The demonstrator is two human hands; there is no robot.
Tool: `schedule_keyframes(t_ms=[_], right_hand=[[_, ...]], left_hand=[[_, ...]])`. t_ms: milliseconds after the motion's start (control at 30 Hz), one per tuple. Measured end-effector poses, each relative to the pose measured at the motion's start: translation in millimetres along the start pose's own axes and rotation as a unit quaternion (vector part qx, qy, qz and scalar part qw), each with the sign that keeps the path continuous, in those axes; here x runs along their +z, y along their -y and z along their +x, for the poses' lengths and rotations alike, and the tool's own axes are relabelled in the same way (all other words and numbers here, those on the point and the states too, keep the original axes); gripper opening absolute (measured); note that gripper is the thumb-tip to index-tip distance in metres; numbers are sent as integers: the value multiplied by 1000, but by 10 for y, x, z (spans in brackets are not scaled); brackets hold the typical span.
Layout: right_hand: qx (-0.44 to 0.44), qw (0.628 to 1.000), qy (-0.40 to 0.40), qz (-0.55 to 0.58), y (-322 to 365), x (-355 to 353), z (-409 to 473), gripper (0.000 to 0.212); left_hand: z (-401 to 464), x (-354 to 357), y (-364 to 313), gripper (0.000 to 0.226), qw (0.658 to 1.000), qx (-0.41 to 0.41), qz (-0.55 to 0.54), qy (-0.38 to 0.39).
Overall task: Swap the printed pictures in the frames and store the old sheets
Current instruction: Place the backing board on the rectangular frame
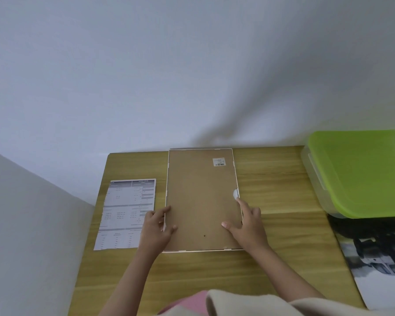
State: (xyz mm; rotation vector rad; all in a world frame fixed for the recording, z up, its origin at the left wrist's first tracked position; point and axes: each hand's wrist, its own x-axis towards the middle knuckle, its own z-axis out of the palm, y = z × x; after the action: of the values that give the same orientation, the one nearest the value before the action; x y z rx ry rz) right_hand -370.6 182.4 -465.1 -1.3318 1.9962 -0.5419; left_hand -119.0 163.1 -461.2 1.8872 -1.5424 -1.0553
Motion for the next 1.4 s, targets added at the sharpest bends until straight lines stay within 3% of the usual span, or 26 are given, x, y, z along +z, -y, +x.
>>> schedule_keyframes(t_ms=[167,367,533,767,933,1000,1200,1400], right_hand=[[11,989,120,-83,88,-163,175,103],[5,959,207,-194,271,-264,437,124],[10,949,218,-229,314,-231,538,131],[25,972,181,-145,260,-195,491,131],[33,986,118,-112,150,-175,216,104],[23,990,73,-122,100,-86,30,91],[40,998,-33,18,25,33,-266,76],[-5,992,-90,83,113,-117,-450,65]], left_hand=[[55,-25,59,63,999,-10,-23,43],[92,-116,181,103,981,-29,-30,190],[78,-75,180,103,988,-19,-8,151],[-46,-22,2,97,990,-30,113,85],[-167,-3,-23,87,990,-29,123,69],[-163,-19,-33,82,992,-46,91,71],[-215,-245,-121,59,990,-59,-98,83],[-430,-516,-361,62,976,-22,-180,122]])
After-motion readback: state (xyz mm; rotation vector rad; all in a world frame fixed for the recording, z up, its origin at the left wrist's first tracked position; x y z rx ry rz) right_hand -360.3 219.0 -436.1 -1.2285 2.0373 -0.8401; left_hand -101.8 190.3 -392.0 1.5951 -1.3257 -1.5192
